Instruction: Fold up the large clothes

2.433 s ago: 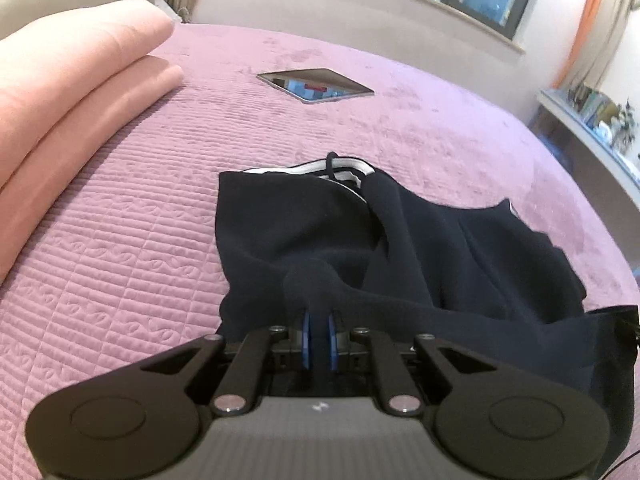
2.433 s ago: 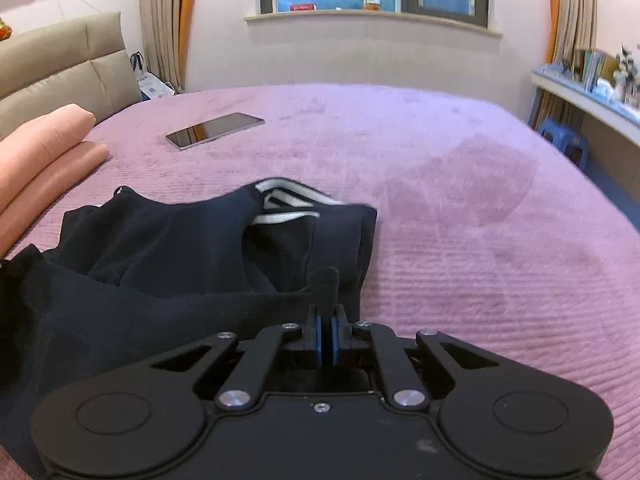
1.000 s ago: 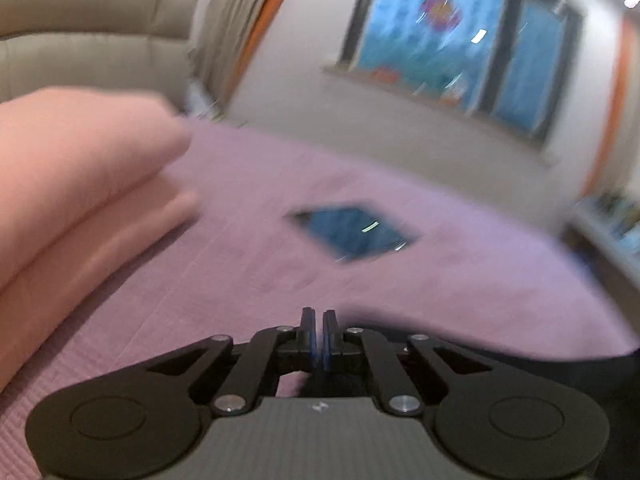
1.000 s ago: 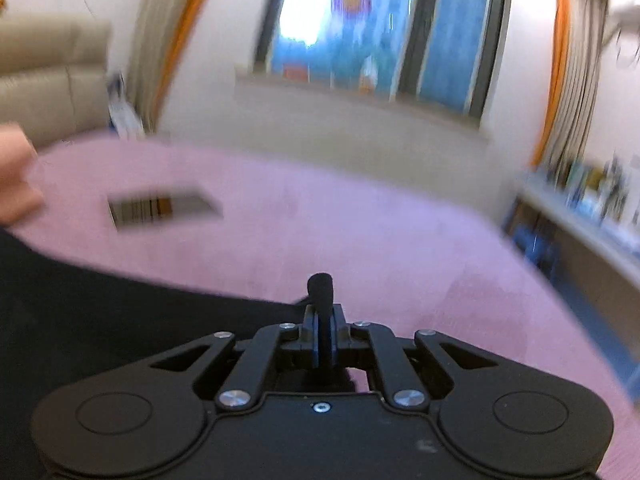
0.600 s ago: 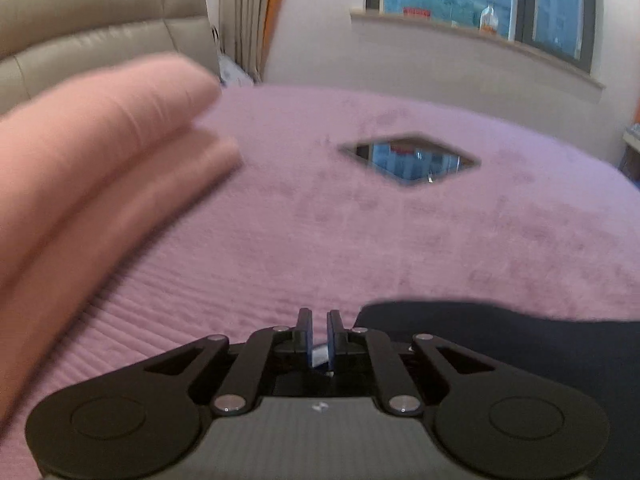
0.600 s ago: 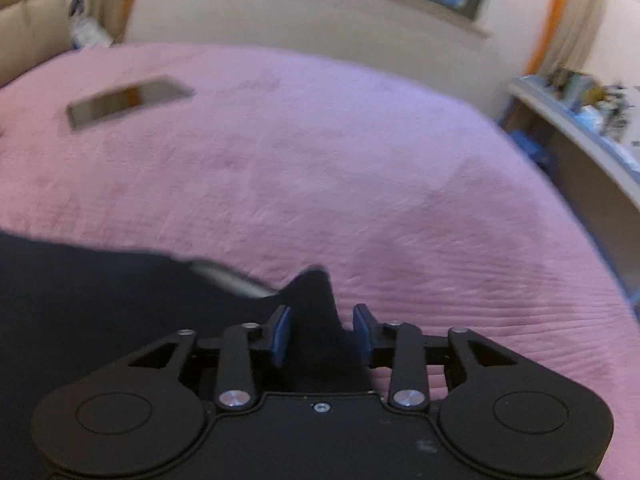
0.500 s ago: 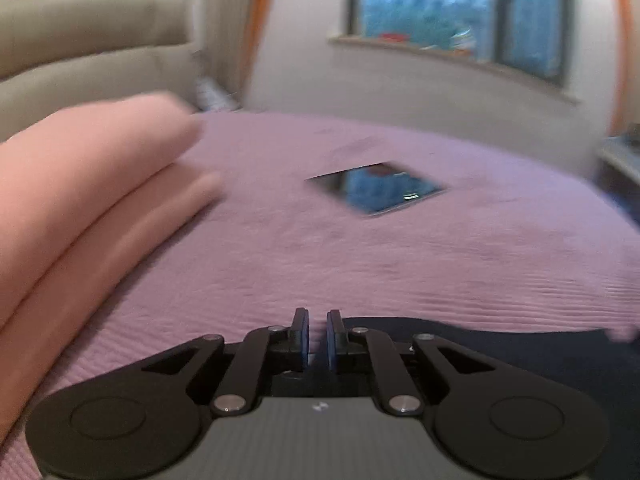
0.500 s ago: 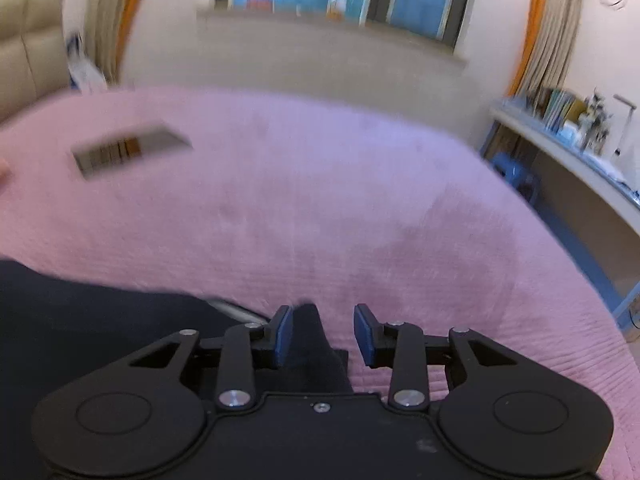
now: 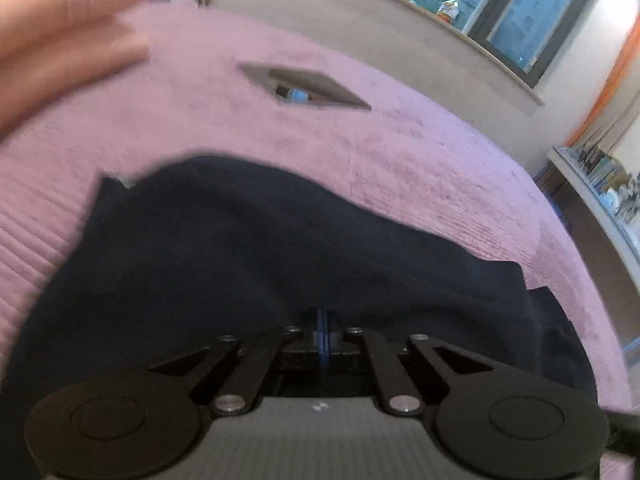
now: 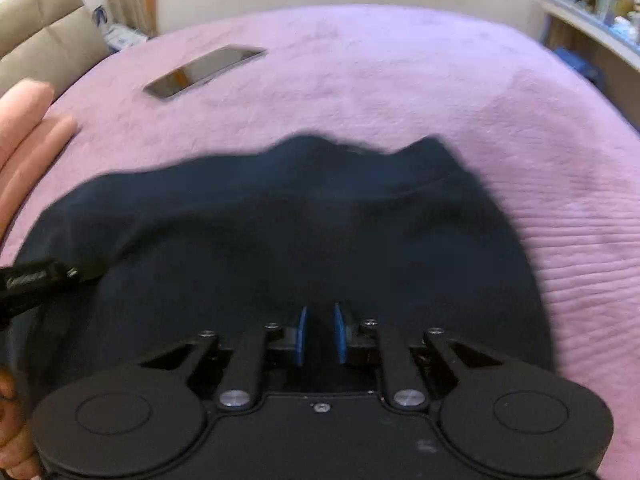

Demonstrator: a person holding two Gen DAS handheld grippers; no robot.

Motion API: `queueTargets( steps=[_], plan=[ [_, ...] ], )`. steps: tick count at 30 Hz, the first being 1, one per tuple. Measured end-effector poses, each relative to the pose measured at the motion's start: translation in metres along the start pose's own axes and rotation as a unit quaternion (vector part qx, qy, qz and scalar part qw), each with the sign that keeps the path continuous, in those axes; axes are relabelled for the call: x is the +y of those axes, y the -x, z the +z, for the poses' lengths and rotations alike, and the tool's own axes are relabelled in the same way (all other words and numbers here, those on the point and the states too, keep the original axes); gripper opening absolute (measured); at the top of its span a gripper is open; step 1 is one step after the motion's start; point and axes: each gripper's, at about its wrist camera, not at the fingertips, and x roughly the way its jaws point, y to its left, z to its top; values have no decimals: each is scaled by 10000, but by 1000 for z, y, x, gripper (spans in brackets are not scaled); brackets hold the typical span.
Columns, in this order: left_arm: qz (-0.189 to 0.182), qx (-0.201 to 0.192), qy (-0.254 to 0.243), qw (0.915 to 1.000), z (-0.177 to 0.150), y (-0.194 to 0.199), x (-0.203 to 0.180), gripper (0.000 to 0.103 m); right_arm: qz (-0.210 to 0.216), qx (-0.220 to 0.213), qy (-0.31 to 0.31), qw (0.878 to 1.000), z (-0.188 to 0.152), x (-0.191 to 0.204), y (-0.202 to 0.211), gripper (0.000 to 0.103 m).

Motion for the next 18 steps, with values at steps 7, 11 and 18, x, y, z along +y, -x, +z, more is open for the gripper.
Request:
queueTargets(
  steps=[7, 11, 18],
  plan=[
    [970, -35, -125, 9952, -47, 79, 43, 21, -475, 148, 602, 9969, -50, 5, 24, 23],
    [1065, 216, 316, 9936, -78, 72, 79, 16, -296, 718, -87, 9969, -67, -14, -25, 23],
    [747, 484, 1004, 9910, -93, 125, 96, 23, -91, 212, 256, 9994, -55, 11, 27, 24]
  ],
)
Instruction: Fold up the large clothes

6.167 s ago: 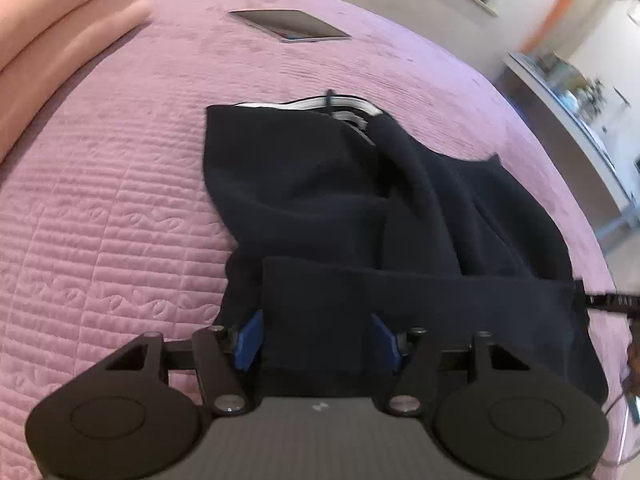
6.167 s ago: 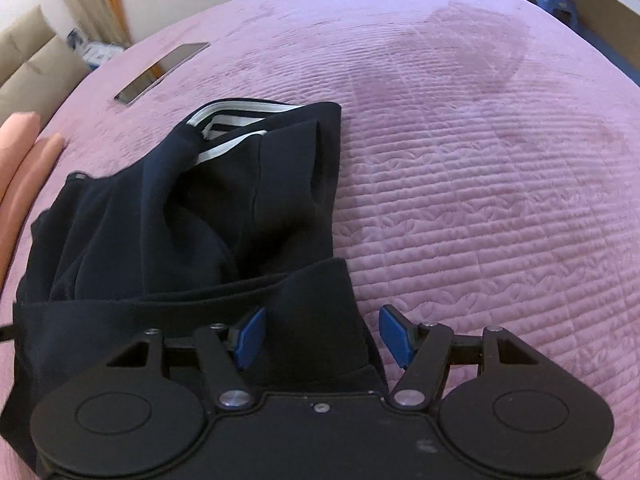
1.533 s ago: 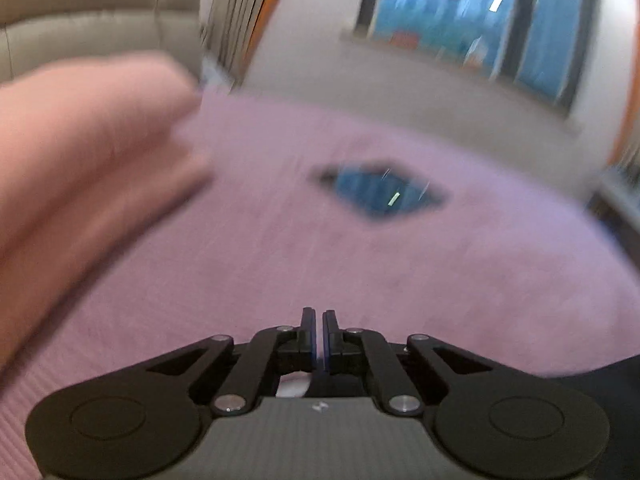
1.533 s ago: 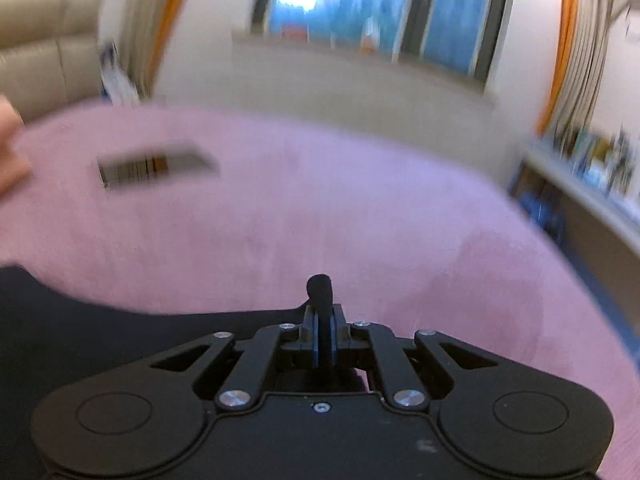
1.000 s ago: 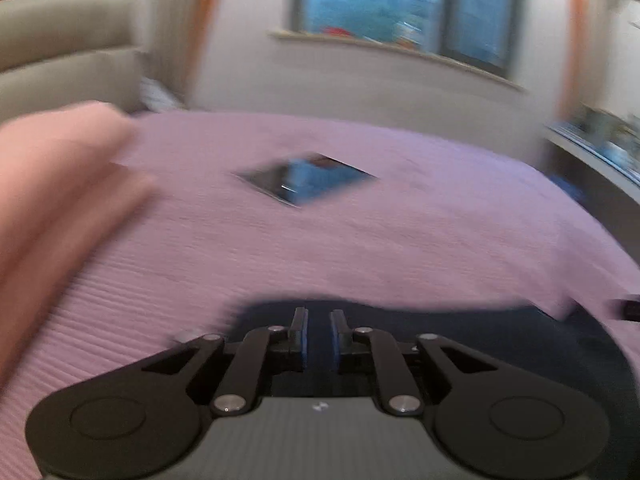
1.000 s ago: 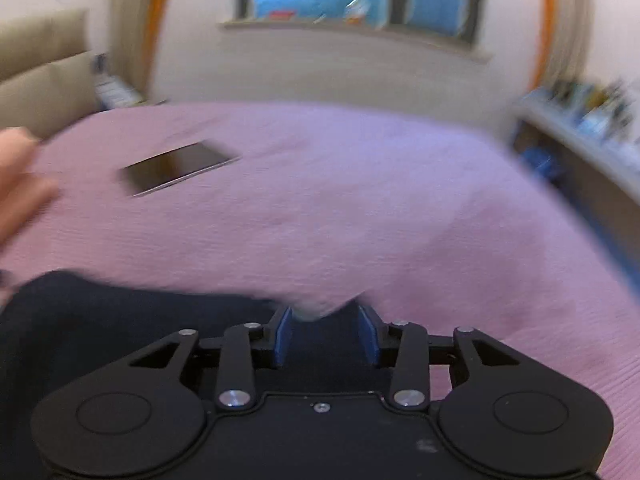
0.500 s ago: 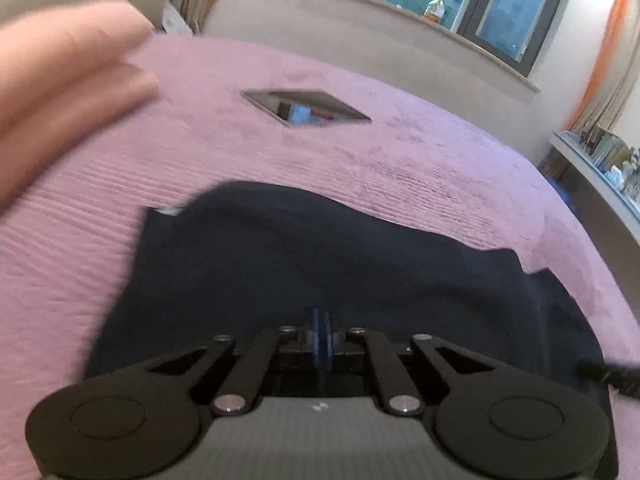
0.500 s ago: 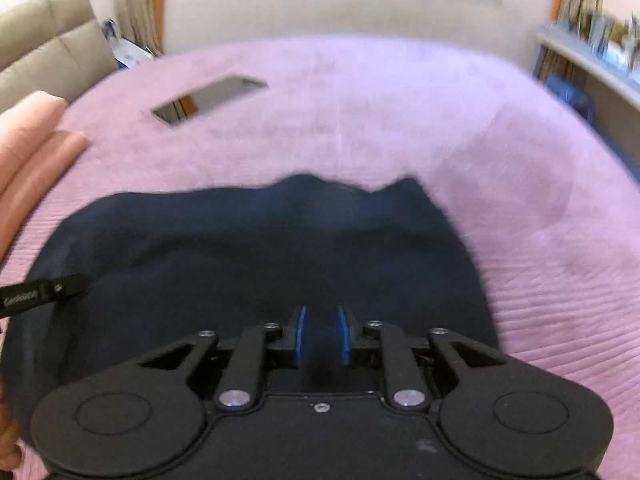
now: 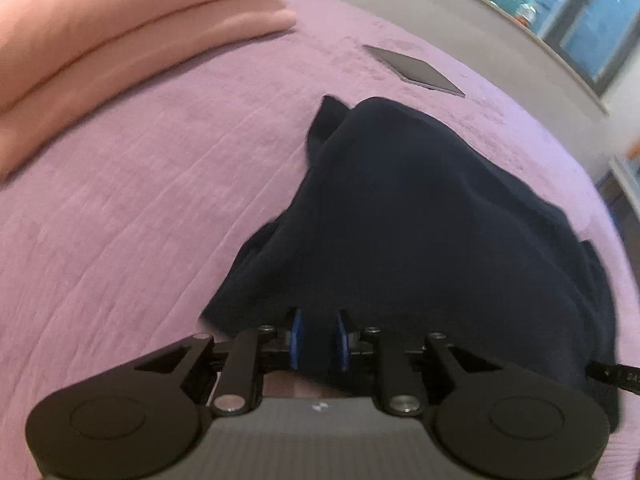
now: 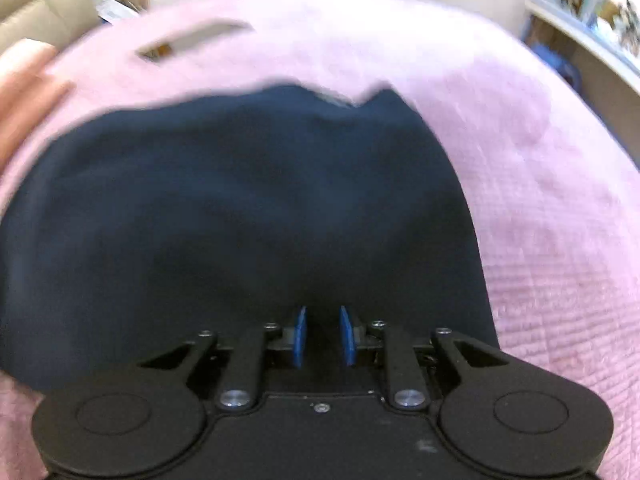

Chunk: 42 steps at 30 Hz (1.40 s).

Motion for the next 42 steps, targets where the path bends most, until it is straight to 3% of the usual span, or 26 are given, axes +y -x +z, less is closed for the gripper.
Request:
queueTargets(
  steps=[1, 3, 5, 7, 10, 13, 18, 24, 28, 31, 32, 33, 35, 38, 40, 42],
  plan=[
    [-70, 58, 219, 9997, -3, 7, 8, 25, 177, -50, 35, 9998, -2, 7, 7, 24],
    [-123, 146, 681, 9975, -10, 15, 25, 39, 518, -114, 121, 9985, -5, 24, 10, 24],
    [-204, 198, 1078, 9938, -16, 17, 39, 42, 703, -145, 374, 9967, -7, 46, 5, 24],
    [-300, 206, 1268, 9913, -19, 13, 47, 42, 745, -134, 545, 9956, -9, 62, -2, 24],
    [-737, 65, 1697, 9827, -21, 7, 61, 42, 766, -248, 661, 9946, -9, 75, -12, 24],
    [-877, -82, 1968, 9765, -19, -6, 68, 44, 717, -314, 779, 9939, -5, 76, -28, 23],
    [-1346, -260, 2452, 9597, -18, -32, 68, 53, 756, -376, 826, 9930, -21, 71, -18, 23],
    [-1654, -463, 2642, 9490, -11, -50, 54, 54, 712, -646, 825, 9919, -23, 68, -4, 19],
    [-1769, -523, 2618, 9473, -3, -60, 39, 55, 639, -994, 771, 9900, -21, 67, 9, 19],
    [-1692, -609, 2593, 9489, 2, -65, 29, 51, 793, -686, 670, 9922, -24, 69, -7, 18],
    [-1635, -651, 2538, 9511, 4, -66, 25, 37, 801, -482, 641, 9936, -27, 70, -17, 17],
    [-1604, -679, 2475, 9531, 6, -65, 21, 16, 830, -285, 629, 9941, -30, 70, -27, 17],
    [-1608, -788, 2275, 9572, 11, -60, 14, 12, 937, -309, 410, 9943, -33, 64, -35, 17],
    [-1668, -1017, 1627, 9672, 23, -41, -9, 11, 1005, -311, 305, 9940, -33, 61, -35, 17],
    [-1817, -1192, 907, 9719, 33, -23, -38, 11, 1129, -398, 212, 9926, -36, 57, -35, 17],
    [-1980, -1313, 437, 9704, 39, -10, -66, 11, 1462, -421, -214, 9881, -38, 41, -37, 17]
  ],
)
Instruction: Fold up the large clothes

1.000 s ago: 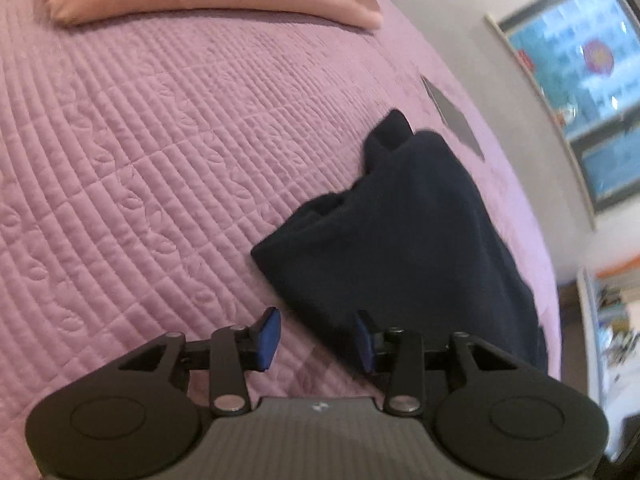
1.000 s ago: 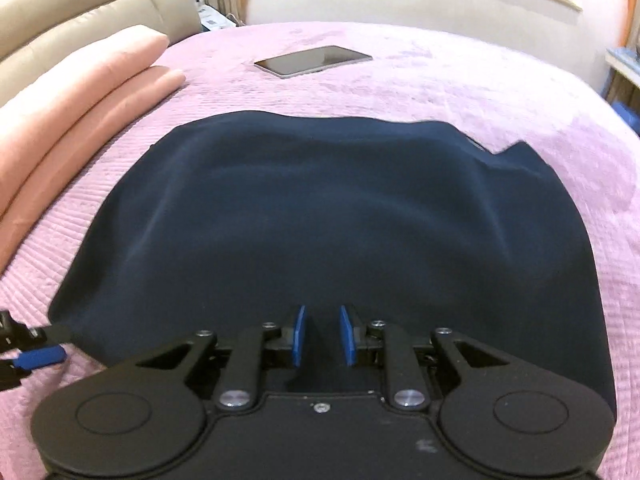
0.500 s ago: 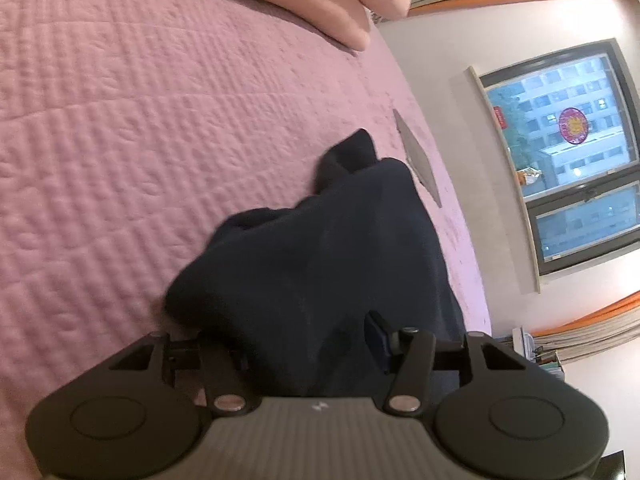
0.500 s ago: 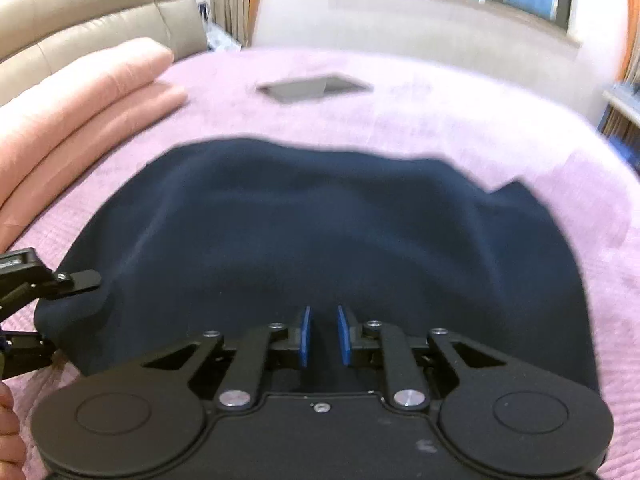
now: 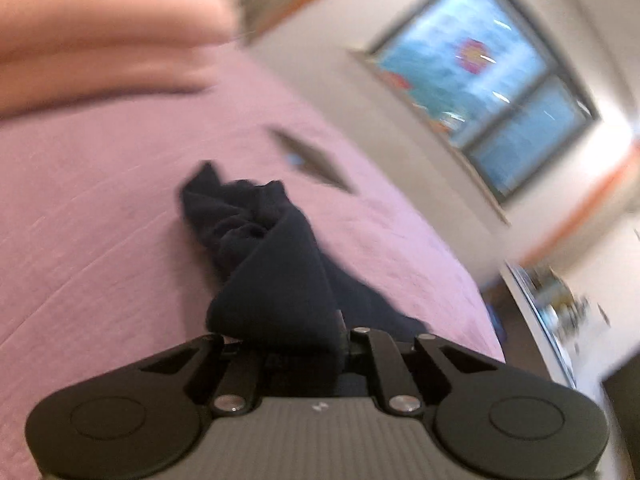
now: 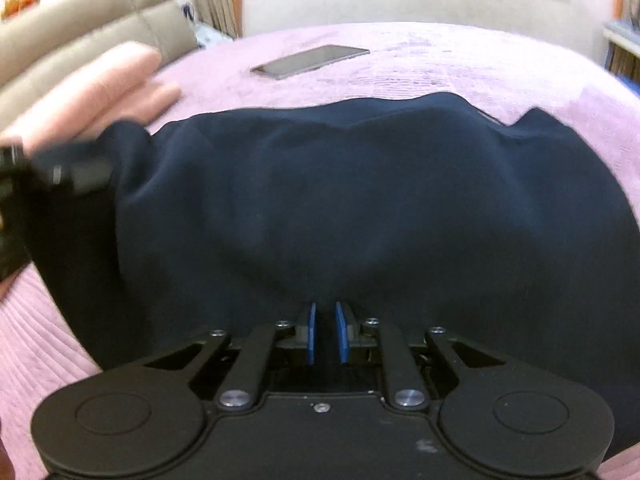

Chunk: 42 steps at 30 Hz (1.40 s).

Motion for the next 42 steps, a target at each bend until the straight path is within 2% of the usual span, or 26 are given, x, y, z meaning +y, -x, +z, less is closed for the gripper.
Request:
queueTargets(
  steps=[2, 4, 6, 9, 11, 15, 17, 20, 22, 23, 25, 26, 27, 30, 32, 34, 38, 42],
  plan=[
    [-412, 21, -398, 9984, 1, -4, -33, 11, 434, -22, -705, 9966, 0, -23, 1, 17],
    [-896, 159, -710, 9933, -2, -12, -65, 11, 597, -13, -988, 9933, 0, -35, 4, 15],
    [-1456, 420, -1032, 9831, -12, -24, -97, 11, 621, -38, -1045, 9926, 1, -39, 9, 15],
    [-2132, 851, -1542, 9610, -32, -42, -139, 10, 675, -42, -1273, 9896, 2, -52, 20, 15],
    [-2291, 1111, -1823, 9497, -47, -57, -157, 10, 625, -116, -1495, 9867, 1, -70, 32, 15],
    [-2595, 1716, -1875, 9317, -72, -85, -167, 10, 354, -322, -1815, 9822, -4, -107, 63, 14],
    [-2698, 2039, -1997, 9197, -90, -95, -172, 10, 45, -397, -1863, 9817, -6, -127, 78, 15],
    [-2715, 2368, -2026, 9106, -113, -109, -170, 10, -419, -465, -1863, 9805, -4, -157, 93, 19],
    [-2732, 2430, -2036, 9082, -121, -111, -166, 10, -433, -449, -1952, 9788, 1, -177, 98, 20],
    [-2730, 2431, -2033, 9083, -122, -109, -164, 10, -292, -423, -2046, 9775, 6, -188, 100, 22],
    [-2737, 2426, -1941, 9102, -116, -107, -157, 10, 9, -406, -2169, 9753, 17, -200, 101, 39],
    [-2743, 2421, -1887, 9113, -113, -106, -156, 10, 144, -416, -2180, 9750, 23, -204, 102, 59],
    [-2738, 2417, -1874, 9119, -110, -105, -155, 10, 242, -423, -2126, 9759, 29, -205, 104, 73],
    [-2664, 2472, -2055, 9087, -112, -105, -161, 10, 245, -404, -1991, 9788, 45, -203, 105, 75],
    [-2583, 2543, -2273, 9039, -113, -106, -166, 10, 313, -432, -2166, 9748, 47, -207, 110, 75],
    [-2501, 2609, -2461, 8993, -114, -105, -168, 10, 679, -468, -2510, 9645, 47, -220, 119, 75],
    [-2420, 2636, -2546, 8984, -115, -102, -169, 10, 1616, 64, -3012, 9398, 54, -234, 98, 77],
    [-2394, 2600, -2584, 8991, -113, -98, -172, 10, 1895, 659, -3209, 9256, 60, -227, 63, 78]
  ],
)
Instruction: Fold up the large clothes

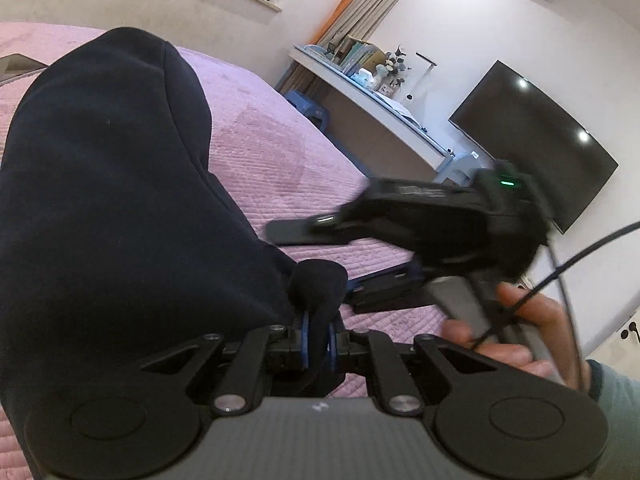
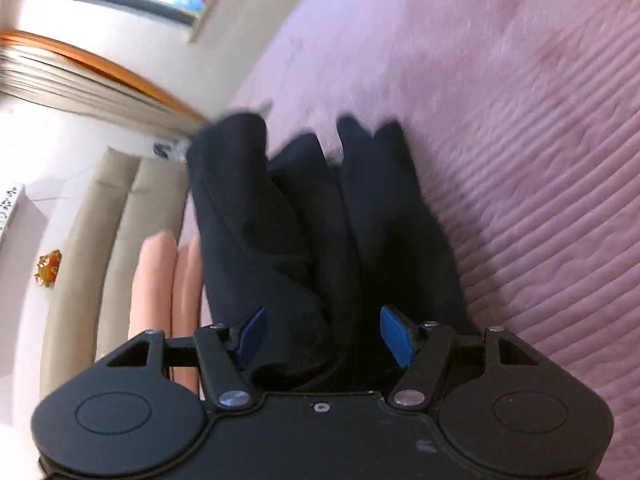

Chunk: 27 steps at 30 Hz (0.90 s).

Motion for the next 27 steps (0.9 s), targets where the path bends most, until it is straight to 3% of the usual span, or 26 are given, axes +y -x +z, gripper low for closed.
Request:
queueTargets(
  steps=[6, 7, 8, 9, 12, 16, 18, 20, 23, 25, 27],
  plan=[
    [10, 100, -33, 9999, -7, 9, 4, 10, 840, 656, -503, 9930, 6, -4, -45, 75],
    [48, 121, -51, 9999, -7, 10, 3, 10, 849, 696, -442, 9930, 7, -1, -48, 68],
    [97, 120, -68, 9999, -6, 11, 1, 10, 854, 673, -317, 9936, 7, 5, -48, 45],
    [137, 102, -79, 9998, -5, 12, -2, 10, 893, 594, -204, 9940, 7, 10, -44, 33],
    [75, 1, -69, 9999, 1, 19, -7, 10, 905, 170, 444, 9948, 3, 34, -16, 26],
    [-204, -93, -350, 9991, 13, 18, -32, 10, 593, -431, 1175, 9904, -4, 57, 30, 26],
    [-366, -76, -461, 9982, 17, 12, -41, 10, 398, -675, 1241, 9892, -6, 52, 44, 26],
    [-476, 58, -428, 9979, 15, -3, -41, 11, 219, -663, 1070, 9918, -5, 33, 43, 26],
    [-205, 407, -231, 9987, -2, -29, -23, 11, 14, -376, 559, 9977, -6, -1, 18, 28],
    [30, 672, 47, 9977, -17, -41, -5, 12, -178, -205, 282, 9992, -9, -18, -1, 41],
    [125, 946, 319, 9949, -29, -43, 8, 14, -330, -230, 249, 9989, -14, -22, -2, 66]
  ],
)
